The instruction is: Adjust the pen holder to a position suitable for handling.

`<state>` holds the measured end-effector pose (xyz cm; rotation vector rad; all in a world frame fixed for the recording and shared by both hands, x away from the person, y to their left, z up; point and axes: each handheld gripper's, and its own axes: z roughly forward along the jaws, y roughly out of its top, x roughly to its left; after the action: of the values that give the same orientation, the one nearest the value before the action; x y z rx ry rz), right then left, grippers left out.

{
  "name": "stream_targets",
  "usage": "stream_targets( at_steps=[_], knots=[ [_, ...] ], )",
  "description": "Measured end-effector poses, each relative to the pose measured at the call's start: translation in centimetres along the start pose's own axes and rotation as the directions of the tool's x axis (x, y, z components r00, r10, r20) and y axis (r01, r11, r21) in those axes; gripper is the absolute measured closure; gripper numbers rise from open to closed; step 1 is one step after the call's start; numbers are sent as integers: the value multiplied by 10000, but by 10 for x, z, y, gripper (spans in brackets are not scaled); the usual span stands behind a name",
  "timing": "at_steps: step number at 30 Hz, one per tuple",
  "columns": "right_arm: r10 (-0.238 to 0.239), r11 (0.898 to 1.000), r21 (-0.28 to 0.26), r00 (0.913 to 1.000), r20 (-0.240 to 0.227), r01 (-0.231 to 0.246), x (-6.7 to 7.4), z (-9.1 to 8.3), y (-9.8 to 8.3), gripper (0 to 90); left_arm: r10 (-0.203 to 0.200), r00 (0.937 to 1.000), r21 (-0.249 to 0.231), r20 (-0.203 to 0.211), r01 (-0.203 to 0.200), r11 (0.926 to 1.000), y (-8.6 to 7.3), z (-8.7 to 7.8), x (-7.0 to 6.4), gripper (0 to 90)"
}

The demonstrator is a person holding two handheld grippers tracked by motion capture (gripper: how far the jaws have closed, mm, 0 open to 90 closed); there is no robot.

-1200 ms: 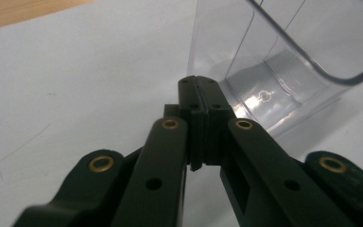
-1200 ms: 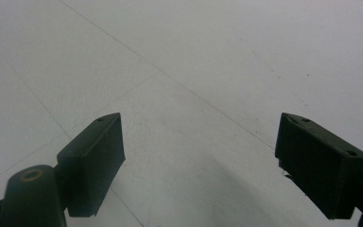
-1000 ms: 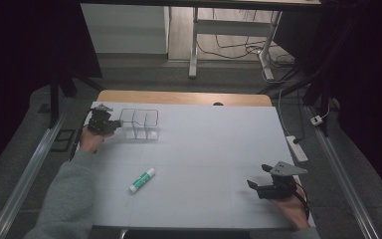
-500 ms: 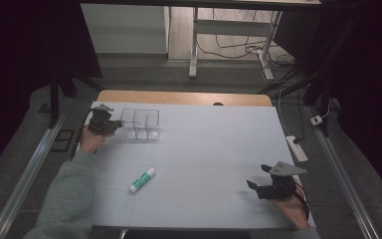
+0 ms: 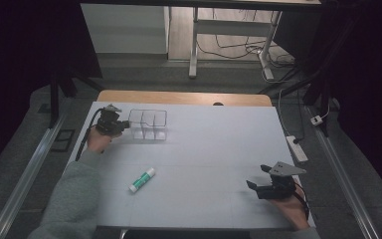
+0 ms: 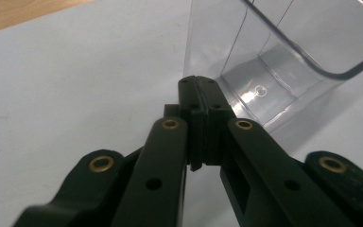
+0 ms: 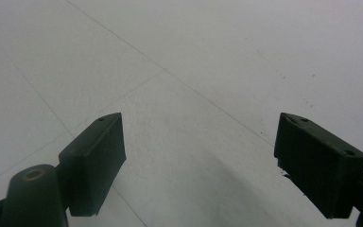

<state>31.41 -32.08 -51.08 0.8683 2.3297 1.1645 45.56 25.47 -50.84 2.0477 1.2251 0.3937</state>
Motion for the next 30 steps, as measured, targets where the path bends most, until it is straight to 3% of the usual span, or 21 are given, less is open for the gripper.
stream_targets(
  at_steps=[30],
  knots=[
    [-30, 10000, 20, 10000, 32, 30, 1, 0, 0, 176, 651, 9959, -16, 622, -651, 9979, 18, 18, -36, 888]
  ],
)
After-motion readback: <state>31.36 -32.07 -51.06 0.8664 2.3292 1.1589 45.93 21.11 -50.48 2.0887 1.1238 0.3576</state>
